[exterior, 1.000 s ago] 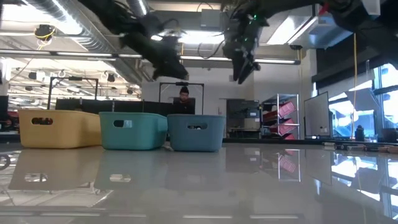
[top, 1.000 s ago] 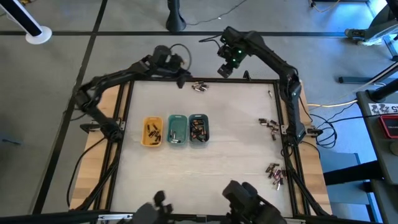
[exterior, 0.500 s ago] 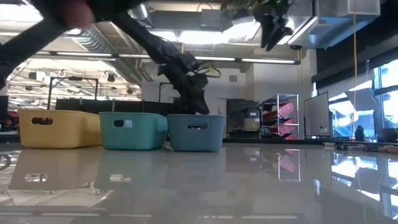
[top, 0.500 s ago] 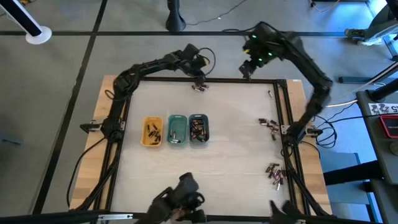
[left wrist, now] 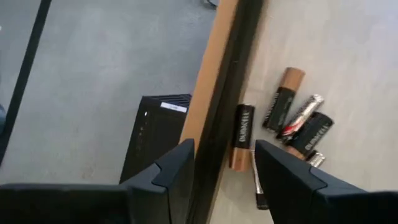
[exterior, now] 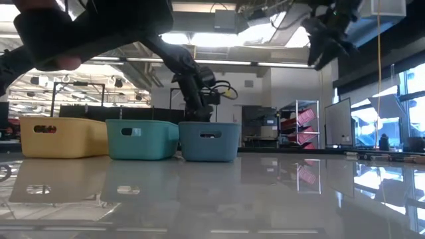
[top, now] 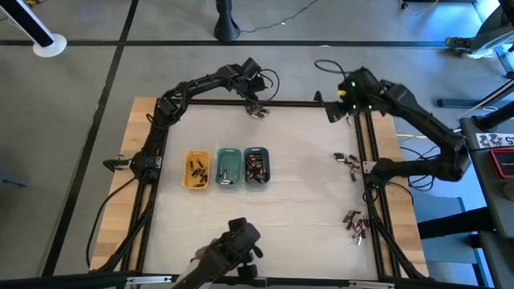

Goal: Sort batteries
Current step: Put the silver battery into the green bin

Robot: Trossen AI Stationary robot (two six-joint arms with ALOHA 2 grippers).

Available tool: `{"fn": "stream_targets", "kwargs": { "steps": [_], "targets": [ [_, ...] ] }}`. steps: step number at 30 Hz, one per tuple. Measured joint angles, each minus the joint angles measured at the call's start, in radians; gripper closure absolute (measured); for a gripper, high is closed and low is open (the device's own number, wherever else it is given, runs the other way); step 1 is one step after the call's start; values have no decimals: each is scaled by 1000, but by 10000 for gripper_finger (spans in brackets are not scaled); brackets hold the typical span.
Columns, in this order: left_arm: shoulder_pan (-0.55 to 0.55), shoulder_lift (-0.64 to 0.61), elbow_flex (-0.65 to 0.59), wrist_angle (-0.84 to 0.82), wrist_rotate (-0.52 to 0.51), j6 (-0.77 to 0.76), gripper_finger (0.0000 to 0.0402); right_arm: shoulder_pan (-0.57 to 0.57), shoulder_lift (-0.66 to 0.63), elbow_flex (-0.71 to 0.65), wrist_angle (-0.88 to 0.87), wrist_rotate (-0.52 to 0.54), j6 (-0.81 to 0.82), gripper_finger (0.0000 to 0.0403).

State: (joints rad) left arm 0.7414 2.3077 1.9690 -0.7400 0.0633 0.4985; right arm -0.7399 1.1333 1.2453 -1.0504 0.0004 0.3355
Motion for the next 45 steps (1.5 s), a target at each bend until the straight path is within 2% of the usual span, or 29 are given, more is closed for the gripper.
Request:
{"fn": "stream_targets", "kwargs": {
  "steps": [6, 10, 16, 28, 33, 35, 41, 45],
  "targets": [
    [-9, 0, 0, -53, 17, 158, 256, 1, -94, -146, 146, -118, 89, 230],
    [-9, 0, -26, -71, 105, 227, 267, 1, -122, -162, 167, -125, 106, 230],
    [-16, 1, -102, -94, 120, 275, 280, 1, -145, -162, 161, -125, 105, 230],
    [-43, -4, -176, -17, 111, 294, 286, 0, -144, -162, 159, -125, 79, 230],
    [-58, -11, -228, 14, 45, 283, 291, 0, -144, -162, 159, -125, 79, 230],
    [-62, -11, -242, 19, 25, 282, 306, 0, -144, -162, 159, -125, 79, 230],
    [-77, -11, -257, 28, 8, 215, 385, 0, -144, -162, 159, -125, 79, 230],
    [-87, -15, -259, 32, 4, 188, 378, 0, -143, -162, 159, -125, 79, 230]
  ]
}}
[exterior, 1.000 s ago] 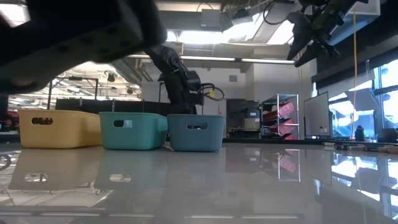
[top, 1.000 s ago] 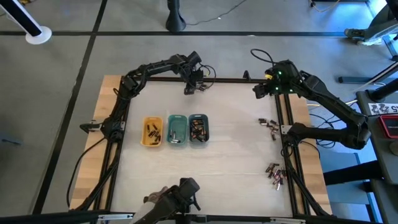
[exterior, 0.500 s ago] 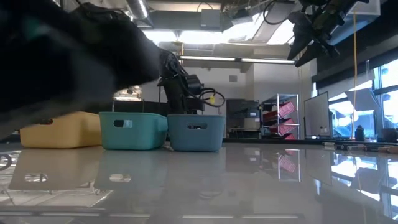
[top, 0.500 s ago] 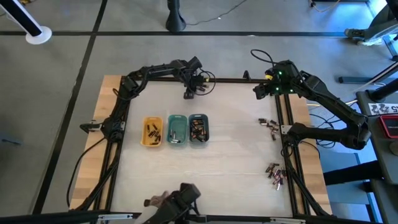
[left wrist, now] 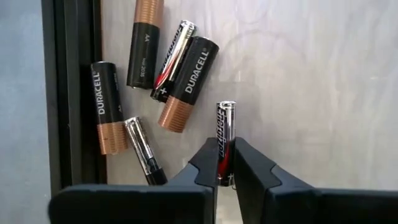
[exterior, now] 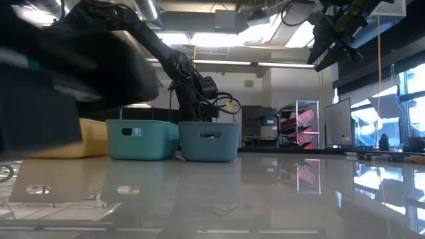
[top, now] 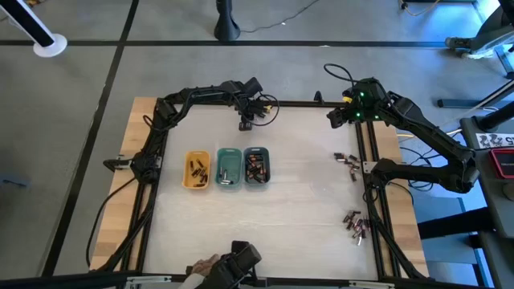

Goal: Sort batteries
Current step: Put the silver battery into the green bin

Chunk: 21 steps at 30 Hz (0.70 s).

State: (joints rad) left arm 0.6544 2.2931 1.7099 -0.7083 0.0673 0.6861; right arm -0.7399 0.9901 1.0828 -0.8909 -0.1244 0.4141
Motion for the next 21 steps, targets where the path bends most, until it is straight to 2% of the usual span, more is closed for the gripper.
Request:
{"fn": "stream_targets", "kwargs": {
  "steps": [5, 12, 21],
  "targets": [
    [-6, -41, -3, -15, 17, -11, 386, 1, 0, 0, 1, -5, 0, 230],
    [-9, -160, -6, -202, 74, -61, 387, 0, 0, 0, 10, -8, -3, 230],
    [-74, -312, -24, -560, 300, -109, 390, 0, 0, 0, 44, -26, -4, 230]
  ]
}}
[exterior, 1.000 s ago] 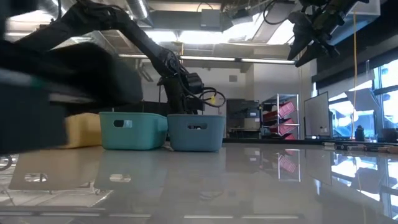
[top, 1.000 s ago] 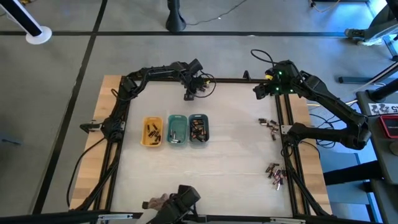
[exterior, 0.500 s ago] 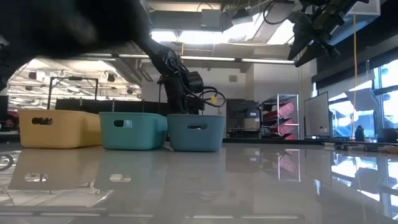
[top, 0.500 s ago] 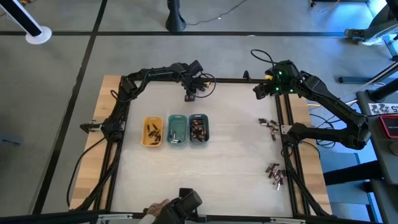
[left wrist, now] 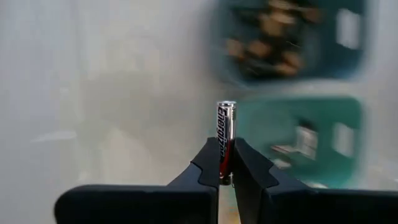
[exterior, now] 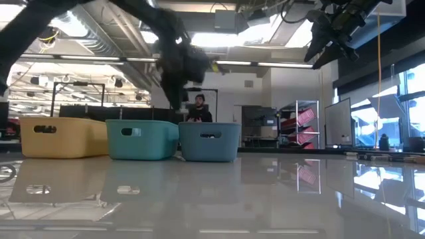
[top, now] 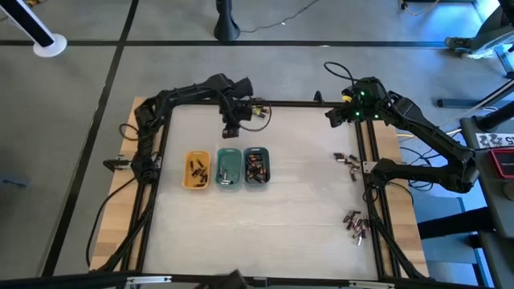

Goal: Sort batteries
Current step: Put the silver battery into the green bin

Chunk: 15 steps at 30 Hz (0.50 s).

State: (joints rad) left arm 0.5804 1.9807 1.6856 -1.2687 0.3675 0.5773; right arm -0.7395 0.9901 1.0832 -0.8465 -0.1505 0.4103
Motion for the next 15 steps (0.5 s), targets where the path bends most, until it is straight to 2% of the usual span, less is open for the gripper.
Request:
{"fn": "stream_targets", "kwargs": {
  "steps": [5, 10, 13, 15],
  "targets": [
    [-76, -156, -204, 20, 42, -21, 384, 0, 0, 0, 16, 0, 0, 230],
    [-144, -285, -455, 309, 28, -127, 381, 0, 1, 0, 37, 5, -4, 230],
    [-168, -309, -530, 448, -13, -193, 383, 0, 1, 0, 80, 5, -4, 230],
    [-175, -302, -559, 476, -26, -211, 382, 0, 1, 0, 109, -7, -4, 230]
  ]
}}
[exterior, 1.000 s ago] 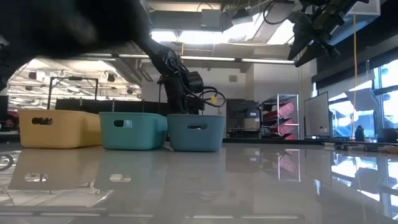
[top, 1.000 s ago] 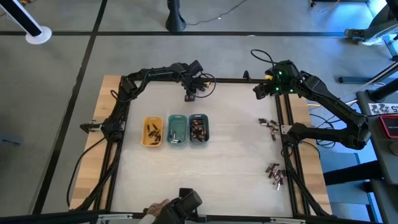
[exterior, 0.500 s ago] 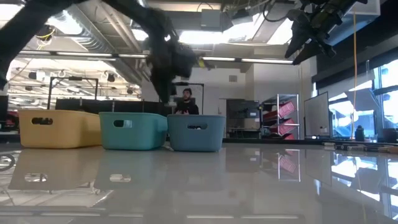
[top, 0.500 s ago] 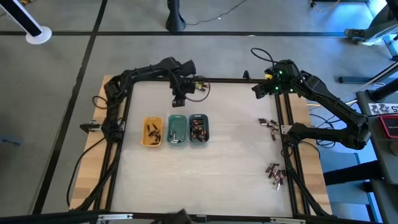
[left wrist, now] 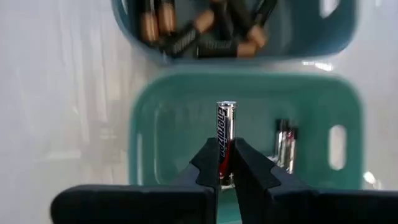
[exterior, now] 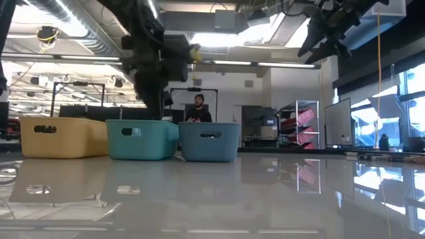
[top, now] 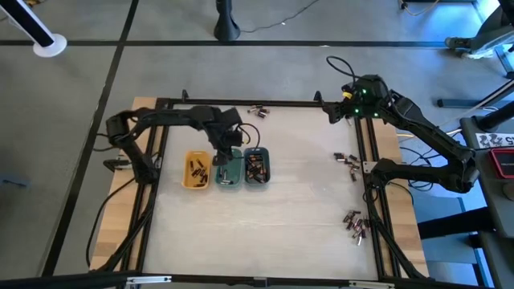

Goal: Sort batteries
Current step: Put the silver battery into the green bin

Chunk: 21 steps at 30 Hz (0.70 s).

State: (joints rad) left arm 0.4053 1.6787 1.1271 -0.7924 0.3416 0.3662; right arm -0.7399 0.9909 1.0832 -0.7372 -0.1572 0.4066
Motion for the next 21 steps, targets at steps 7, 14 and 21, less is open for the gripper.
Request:
{"fn": "stream_targets", "kwargs": {
  "steps": [7, 14, 21],
  "targets": [
    [0, 3, -75, 76, -55, -19, 382, 0, 0, 0, 45, -45, 5, 230],
    [0, 3, -127, 166, -111, -22, 385, 0, 0, 0, 45, -46, 12, 230],
    [0, 3, -155, 187, -144, -43, 379, 0, 0, 0, 45, -46, 14, 230]
  ]
}}
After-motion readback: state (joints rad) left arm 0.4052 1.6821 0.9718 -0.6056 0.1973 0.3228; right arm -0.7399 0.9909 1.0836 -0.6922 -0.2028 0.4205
